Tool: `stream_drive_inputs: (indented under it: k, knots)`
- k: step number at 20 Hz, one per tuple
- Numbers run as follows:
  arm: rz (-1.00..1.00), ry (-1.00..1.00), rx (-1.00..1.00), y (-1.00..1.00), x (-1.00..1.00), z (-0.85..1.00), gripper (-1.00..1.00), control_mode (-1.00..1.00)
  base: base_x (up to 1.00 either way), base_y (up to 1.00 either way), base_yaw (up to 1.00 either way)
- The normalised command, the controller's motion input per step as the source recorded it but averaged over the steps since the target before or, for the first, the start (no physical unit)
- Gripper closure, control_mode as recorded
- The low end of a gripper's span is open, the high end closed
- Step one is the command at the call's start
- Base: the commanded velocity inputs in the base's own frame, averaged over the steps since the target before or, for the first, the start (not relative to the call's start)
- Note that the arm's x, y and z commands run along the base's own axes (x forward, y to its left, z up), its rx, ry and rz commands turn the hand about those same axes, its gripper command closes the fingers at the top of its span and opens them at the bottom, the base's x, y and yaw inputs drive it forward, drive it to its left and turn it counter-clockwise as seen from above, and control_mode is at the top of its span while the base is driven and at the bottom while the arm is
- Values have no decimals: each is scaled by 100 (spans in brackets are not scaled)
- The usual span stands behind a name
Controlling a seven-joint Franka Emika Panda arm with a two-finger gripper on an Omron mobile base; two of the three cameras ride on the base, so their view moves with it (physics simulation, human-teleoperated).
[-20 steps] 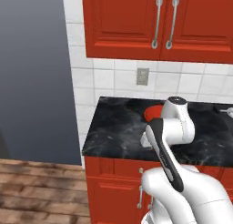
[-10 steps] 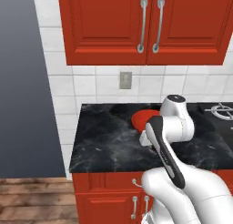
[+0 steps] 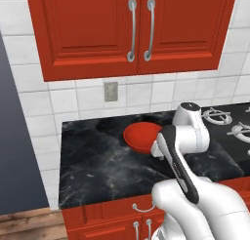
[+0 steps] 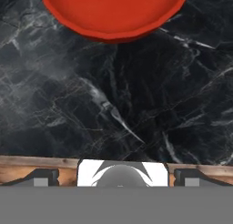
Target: Pick the cup and bowl from the counter and place them on the counter next to the sink.
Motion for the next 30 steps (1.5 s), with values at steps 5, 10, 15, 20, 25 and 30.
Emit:
stream_drive_inputs:
  k: [5,10,15,20,25,30]
  knots:
    - [0,0,0,0,0,0,-100,100,0,0,0]
    - [0,0,0,0,0,0,-100,-100,0,0,0]
    - [-9,-4,2,2,29,-41,-100,-100,0,0,0]
    - [-11,-1,1,-2,11,-6,-100,-100,0,0,0]
    - [-11,4,0,-19,42,7,-100,-100,0,0,0]
    - [-20,0,0,-15,73,-1,-100,-100,0,0,0]
